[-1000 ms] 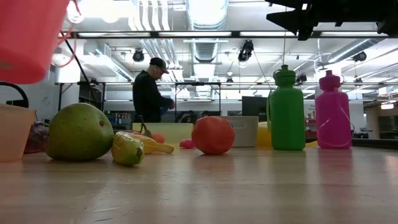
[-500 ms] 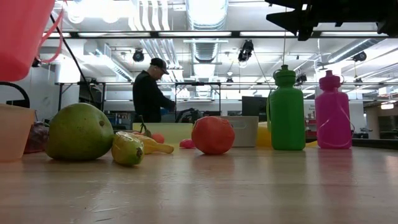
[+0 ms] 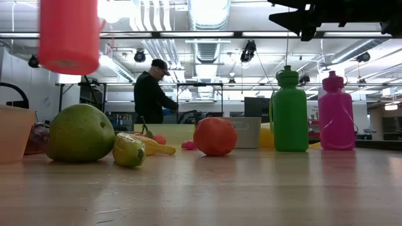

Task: Pick & Place Food Item
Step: Put the orange tumbler into the orange bin, then put the green tumbler into the orange bin

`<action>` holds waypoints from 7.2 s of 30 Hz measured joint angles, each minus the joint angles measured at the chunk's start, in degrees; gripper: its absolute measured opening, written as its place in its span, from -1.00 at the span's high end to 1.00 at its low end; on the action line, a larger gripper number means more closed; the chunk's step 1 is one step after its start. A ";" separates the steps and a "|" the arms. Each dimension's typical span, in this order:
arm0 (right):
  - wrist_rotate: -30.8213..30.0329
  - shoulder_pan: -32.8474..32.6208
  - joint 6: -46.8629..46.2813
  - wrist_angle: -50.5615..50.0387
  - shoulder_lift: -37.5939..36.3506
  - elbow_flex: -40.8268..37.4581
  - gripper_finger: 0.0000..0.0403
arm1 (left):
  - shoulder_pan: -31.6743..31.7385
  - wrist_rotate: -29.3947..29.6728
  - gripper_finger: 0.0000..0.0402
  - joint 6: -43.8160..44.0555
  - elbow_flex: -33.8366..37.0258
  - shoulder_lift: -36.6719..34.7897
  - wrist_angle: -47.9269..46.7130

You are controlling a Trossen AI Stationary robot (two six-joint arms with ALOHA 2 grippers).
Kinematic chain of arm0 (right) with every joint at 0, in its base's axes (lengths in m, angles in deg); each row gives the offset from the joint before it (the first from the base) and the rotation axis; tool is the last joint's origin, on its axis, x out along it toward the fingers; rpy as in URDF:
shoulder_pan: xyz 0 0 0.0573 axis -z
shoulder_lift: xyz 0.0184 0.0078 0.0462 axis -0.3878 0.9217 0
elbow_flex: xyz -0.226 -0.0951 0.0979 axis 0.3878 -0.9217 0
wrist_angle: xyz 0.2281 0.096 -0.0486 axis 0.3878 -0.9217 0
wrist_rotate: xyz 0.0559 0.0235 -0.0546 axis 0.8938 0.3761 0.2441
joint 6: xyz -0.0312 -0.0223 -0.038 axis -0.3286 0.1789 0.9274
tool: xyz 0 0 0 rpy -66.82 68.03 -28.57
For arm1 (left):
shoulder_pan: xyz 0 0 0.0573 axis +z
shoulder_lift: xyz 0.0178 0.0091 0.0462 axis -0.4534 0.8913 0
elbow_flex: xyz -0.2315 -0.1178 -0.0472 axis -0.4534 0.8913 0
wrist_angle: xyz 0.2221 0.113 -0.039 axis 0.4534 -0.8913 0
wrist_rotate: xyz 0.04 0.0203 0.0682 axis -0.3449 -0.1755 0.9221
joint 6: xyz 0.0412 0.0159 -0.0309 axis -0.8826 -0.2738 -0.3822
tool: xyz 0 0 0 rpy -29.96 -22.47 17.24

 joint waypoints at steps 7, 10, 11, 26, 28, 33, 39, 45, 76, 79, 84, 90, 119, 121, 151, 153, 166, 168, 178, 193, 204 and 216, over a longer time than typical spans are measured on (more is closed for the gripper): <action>0.00 -0.01 0.06 0.02 0.00 0.00 -0.63 | 8.53 -3.85 -0.06 -12.10 3.05 0.11 7.67; 0.00 0.01 0.01 0.00 0.00 0.00 -0.63 | 12.10 -7.98 -0.06 -23.51 2.97 0.06 11.25; 0.00 0.00 0.02 0.01 0.01 0.00 -0.63 | 12.99 -9.93 -0.06 -29.43 2.87 0.04 13.38; 0.00 0.00 0.00 0.00 0.00 0.00 -0.63 | 12.38 -18.53 -0.09 -56.80 3.00 -1.07 28.44; 0.00 0.00 0.11 0.00 0.00 0.00 -0.63 | 12.44 -18.47 -0.07 -57.08 3.02 -1.07 28.40; 0.00 0.01 0.11 -0.02 0.00 0.00 -0.63 | 12.05 -18.46 -0.06 -55.73 3.04 -1.07 28.40; 0.00 0.00 0.07 -0.02 0.00 0.00 -0.63 | 11.21 -19.18 -0.08 -50.52 3.06 -1.38 26.01; 0.00 0.01 -0.01 -0.02 0.00 0.00 -0.63 | 8.99 -21.86 -0.06 -42.05 3.06 -2.32 20.98; 0.00 0.00 0.01 -0.04 0.01 0.00 -0.63 | -19.27 -17.91 -0.10 -11.77 4.79 -6.47 1.67; 0.00 -0.01 0.04 -0.04 0.01 0.00 -0.63 | -21.81 -17.00 -0.10 -6.81 6.50 -6.47 0.69; 0.00 0.01 0.02 -0.04 0.01 0.00 -0.63 | -25.06 -16.90 -0.10 -0.26 9.52 -6.47 0.17; 0.00 -0.01 0.00 -0.07 0.00 0.00 -0.63 | -27.43 -17.25 -0.10 3.75 12.77 -6.47 -0.18; 0.00 0.01 0.02 -1.33 0.02 0.01 -0.63 | -32.74 -18.18 -0.10 15.00 22.58 -6.43 1.53; 0.00 -0.01 0.11 -1.31 0.00 0.00 -0.63 | -32.74 -17.42 -0.10 14.98 22.58 -6.43 0.72; 0.00 0.01 0.10 -1.27 0.01 0.01 -0.63 | -32.91 -23.86 -0.25 19.01 25.88 -6.25 2.01; 0.00 0.00 0.04 -1.26 0.02 0.01 -0.63 | -32.94 -25.67 -0.27 19.75 25.88 -6.49 1.60; 0.00 0.00 0.10 -1.28 0.01 0.00 -0.63 | -32.89 -26.25 -0.28 20.40 25.93 -6.43 2.01; 0.00 0.01 0.00 -1.27 0.00 0.02 -0.63 | -32.89 -26.09 -0.29 20.40 25.88 -6.43 1.77; 0.00 -0.01 0.00 -1.27 0.00 0.00 -0.63 | -32.78 -23.41 -0.29 19.86 22.19 -6.45 -0.87; 0.00 -0.01 0.01 -1.27 0.00 0.00 -0.63 | -25.83 -16.01 -0.29 4.34 13.01 -7.07 -0.96; 0.00 0.00 0.00 -1.27 0.00 0.00 -0.63 | -8.51 -12.50 -0.29 -8.86 8.91 -8.35 0.16; 0.00 0.00 0.09 -1.29 0.00 0.02 -0.63 | 20.26 -12.65 -0.28 -43.07 10.38 -8.31 25.95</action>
